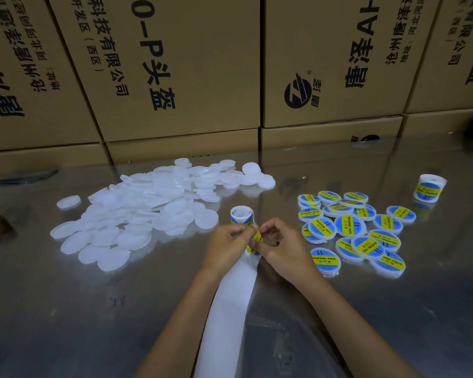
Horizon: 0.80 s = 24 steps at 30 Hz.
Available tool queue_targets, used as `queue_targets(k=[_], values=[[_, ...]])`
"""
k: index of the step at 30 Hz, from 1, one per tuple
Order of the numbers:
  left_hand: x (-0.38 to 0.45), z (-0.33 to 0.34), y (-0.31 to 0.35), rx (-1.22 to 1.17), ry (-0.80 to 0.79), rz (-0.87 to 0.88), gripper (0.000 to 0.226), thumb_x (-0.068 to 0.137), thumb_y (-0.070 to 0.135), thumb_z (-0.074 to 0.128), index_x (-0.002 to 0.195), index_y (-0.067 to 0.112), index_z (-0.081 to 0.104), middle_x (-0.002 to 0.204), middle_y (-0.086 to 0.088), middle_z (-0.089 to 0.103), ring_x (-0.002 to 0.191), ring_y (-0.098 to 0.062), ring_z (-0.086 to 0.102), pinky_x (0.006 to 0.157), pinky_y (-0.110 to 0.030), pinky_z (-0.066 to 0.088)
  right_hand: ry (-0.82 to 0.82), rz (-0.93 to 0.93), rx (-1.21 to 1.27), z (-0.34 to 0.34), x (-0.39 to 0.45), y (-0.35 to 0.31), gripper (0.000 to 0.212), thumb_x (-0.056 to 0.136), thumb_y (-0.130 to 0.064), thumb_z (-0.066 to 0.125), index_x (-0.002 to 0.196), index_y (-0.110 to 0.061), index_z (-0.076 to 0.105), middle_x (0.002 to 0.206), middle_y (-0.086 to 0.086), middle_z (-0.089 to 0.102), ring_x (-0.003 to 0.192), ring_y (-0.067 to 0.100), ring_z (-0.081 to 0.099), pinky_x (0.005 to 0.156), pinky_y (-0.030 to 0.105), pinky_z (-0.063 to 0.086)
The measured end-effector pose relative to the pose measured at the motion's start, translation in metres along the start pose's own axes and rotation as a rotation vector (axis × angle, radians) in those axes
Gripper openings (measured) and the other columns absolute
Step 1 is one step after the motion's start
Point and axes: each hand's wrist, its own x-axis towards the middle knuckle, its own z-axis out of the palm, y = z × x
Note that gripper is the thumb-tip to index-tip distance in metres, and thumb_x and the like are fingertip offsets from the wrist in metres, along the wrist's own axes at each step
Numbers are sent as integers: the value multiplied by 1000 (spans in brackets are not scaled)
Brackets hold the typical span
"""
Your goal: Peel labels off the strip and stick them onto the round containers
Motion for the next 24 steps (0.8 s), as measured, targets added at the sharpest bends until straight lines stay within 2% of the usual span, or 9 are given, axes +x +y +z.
queue_targets(k=[3,6,10,13,19,24], values=[[-1,0,1,-5,4,-20,38,93,19,66,54,19,66,52,7,52,57,-4,45,56,-11,36,-2,-20,11,-1,-1,-2,26,74,-13,84,84,-14,60,81,-1,62,76,12,53,73,31,47],[-2,-1,2,-9,2,-49,38,92,17,65,54,21,67,53,7,54,60,-6,48,61,-15,39,-14,-24,32,-2,-2,-3,29,72,-12,84,79,-13,56,72,-4,54,66,11,47,66,34,45],[-1,-2,5,-46,12,-87,21,90,15,68,74,4,76,63,0,60,63,-7,52,60,-11,41,-5,-51,-16,-3,-1,0,31,71,-14,85,77,-17,54,71,-8,51,69,9,44,64,25,39],[0,-2,3,-50,12,-95,19,89,13,68,78,0,76,67,-4,61,66,-9,52,63,-16,42,-13,-81,-45,-3,-2,1,32,71,-11,83,73,-21,53,70,-12,48,68,5,43,63,19,34],[3,-6,2,-63,21,-119,25,88,11,65,83,-14,66,73,-11,49,72,-16,43,69,-27,37,-102,-86,17,-8,-6,-8,28,74,-1,76,68,-16,53,73,-5,49,63,11,41,63,23,37],[4,-10,-2,-23,24,-141,29,90,17,66,67,0,62,67,-4,42,67,-14,38,62,-25,34,-226,38,99,-21,-9,-19,30,80,2,62,64,-13,41,67,5,42,61,12,36,60,26,33]])
